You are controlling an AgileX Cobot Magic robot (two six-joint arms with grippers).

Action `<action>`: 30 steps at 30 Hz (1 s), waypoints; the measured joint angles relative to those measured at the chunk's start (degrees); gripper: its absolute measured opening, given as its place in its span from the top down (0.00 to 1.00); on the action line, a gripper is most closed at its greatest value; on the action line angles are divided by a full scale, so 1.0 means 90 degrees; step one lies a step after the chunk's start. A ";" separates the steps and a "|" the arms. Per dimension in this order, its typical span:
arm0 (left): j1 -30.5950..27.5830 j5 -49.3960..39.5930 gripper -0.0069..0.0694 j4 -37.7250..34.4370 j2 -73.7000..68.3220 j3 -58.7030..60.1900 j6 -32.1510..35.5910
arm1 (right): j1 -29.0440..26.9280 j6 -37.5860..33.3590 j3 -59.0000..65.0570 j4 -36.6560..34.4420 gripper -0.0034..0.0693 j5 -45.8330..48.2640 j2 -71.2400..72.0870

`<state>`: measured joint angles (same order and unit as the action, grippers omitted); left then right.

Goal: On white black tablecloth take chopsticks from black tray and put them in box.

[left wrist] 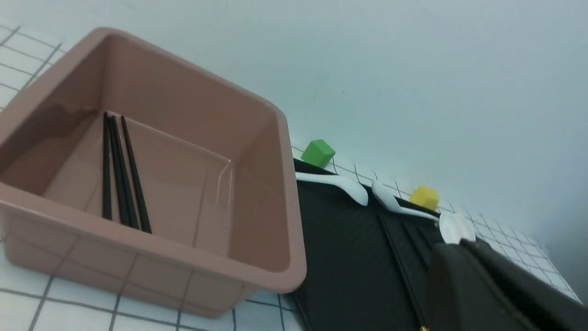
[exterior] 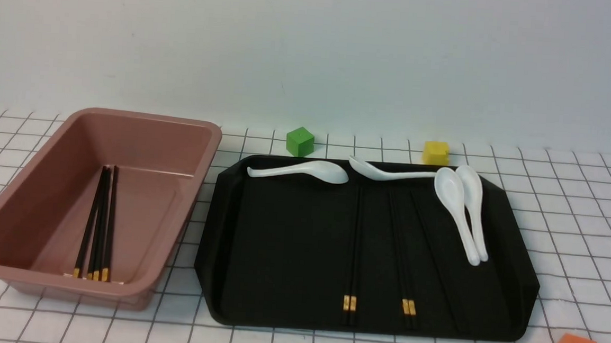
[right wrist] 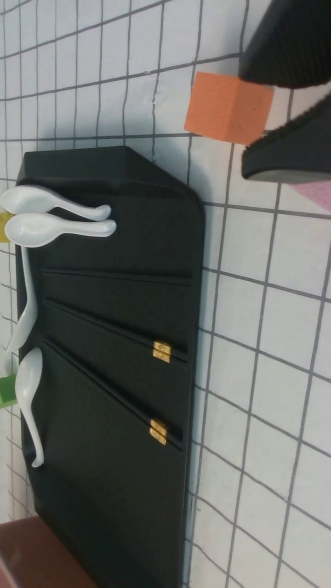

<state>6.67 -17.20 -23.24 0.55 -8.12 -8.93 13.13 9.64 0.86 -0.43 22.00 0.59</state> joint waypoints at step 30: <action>0.0000 0.0191 0.93 0.0639 0.0013 0.1044 0.0000 | 0.0000 0.0000 0.0000 0.0000 0.62 0.0000 0.0000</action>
<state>6.67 -15.48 -17.49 0.67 1.27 -8.93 13.13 9.64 0.86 -0.43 22.00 0.59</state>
